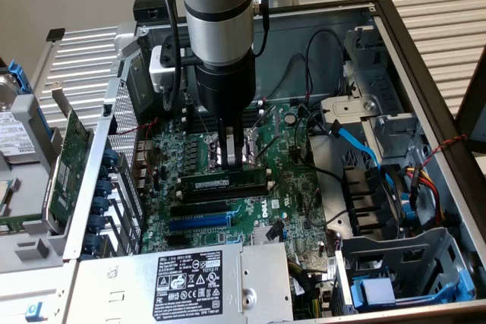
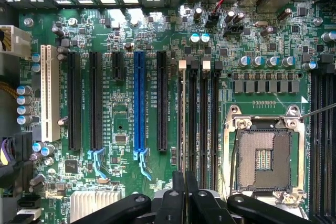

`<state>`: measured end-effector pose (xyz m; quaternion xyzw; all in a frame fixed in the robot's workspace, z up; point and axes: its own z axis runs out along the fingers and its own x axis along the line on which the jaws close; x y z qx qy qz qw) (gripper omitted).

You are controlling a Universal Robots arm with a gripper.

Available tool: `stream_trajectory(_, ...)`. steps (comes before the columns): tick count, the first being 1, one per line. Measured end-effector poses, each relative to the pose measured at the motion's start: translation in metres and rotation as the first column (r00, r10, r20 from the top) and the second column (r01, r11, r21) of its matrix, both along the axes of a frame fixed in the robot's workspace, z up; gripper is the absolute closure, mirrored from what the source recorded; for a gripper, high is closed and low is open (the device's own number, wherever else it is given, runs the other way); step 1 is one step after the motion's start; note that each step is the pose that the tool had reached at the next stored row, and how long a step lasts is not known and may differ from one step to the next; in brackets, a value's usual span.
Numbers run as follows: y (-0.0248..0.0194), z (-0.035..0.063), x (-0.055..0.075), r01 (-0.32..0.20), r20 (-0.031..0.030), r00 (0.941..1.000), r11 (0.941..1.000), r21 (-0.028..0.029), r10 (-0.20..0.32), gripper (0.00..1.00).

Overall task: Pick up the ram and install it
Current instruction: 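Insert the ram into the slot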

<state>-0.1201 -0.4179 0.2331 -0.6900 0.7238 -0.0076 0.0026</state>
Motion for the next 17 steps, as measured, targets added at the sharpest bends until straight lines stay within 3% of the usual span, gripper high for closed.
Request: stream_trajectory(17,0.0011,-0.0022,0.0,-0.002,0.0,1.0,1.0,0.0,0.002,0.87)
